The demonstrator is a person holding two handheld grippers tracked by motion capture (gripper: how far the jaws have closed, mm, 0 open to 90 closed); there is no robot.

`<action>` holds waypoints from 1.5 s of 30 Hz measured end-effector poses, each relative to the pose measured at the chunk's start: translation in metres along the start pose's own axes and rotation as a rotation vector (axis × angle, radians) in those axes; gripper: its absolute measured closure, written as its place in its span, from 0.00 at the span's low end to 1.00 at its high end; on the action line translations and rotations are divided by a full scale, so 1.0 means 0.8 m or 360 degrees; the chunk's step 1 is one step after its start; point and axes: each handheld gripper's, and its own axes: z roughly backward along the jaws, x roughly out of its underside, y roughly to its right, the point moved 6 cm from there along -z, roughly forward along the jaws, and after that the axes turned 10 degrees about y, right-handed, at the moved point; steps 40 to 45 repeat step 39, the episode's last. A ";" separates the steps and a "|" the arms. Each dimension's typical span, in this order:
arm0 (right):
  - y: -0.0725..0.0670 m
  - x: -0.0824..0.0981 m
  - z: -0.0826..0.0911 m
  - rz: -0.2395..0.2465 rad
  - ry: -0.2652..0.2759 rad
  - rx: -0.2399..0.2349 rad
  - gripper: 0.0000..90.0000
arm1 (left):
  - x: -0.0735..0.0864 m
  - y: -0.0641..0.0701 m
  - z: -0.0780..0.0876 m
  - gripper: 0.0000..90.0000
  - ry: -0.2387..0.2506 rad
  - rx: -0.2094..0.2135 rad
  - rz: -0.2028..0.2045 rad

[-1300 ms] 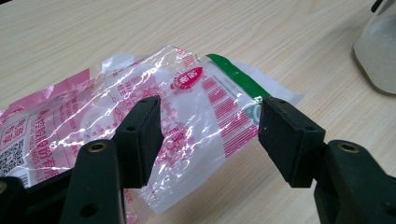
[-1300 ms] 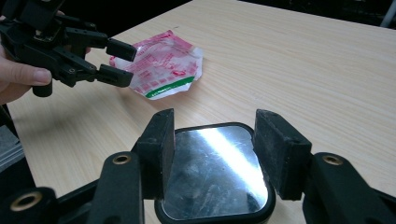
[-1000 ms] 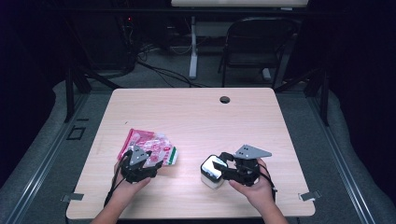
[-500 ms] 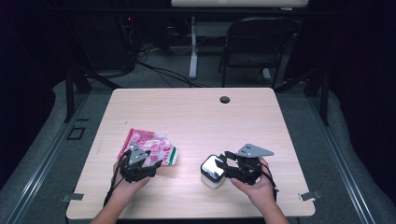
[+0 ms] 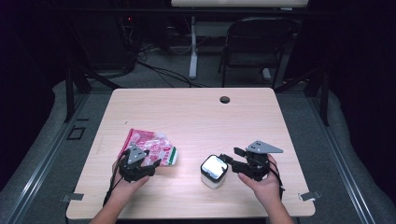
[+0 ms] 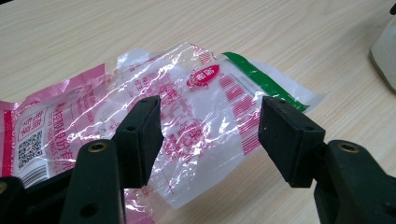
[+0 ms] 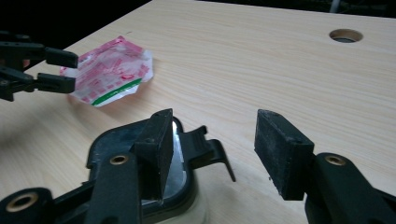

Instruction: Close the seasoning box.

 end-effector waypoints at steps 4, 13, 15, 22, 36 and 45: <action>0.014 0.001 0.002 -0.0031 0.0005 0.0051 0.52 | 0.001 -0.002 0.000 0.44 -0.0002 -0.0001 0.0002; 0.034 0.012 0.001 -0.0056 -0.0006 0.0150 0.51 | 0.002 -0.005 -0.001 0.44 -0.0003 -0.0015 0.0016; 0.037 0.014 0.000 -0.0066 -0.0015 0.0157 0.51 | 0.003 -0.006 -0.001 0.44 -0.0009 -0.0014 0.0015; 0.043 0.021 -0.003 -0.0090 -0.0027 0.0184 0.50 | 0.004 -0.008 -0.003 0.44 -0.0013 -0.0021 0.0017; 0.046 0.023 -0.004 -0.0086 -0.0027 0.0202 0.49 | 0.005 -0.012 -0.003 0.44 -0.0016 -0.0038 0.0028; 0.047 0.023 -0.004 -0.0085 -0.0021 0.0204 0.48 | 0.005 -0.013 -0.003 0.44 -0.0015 -0.0041 0.0038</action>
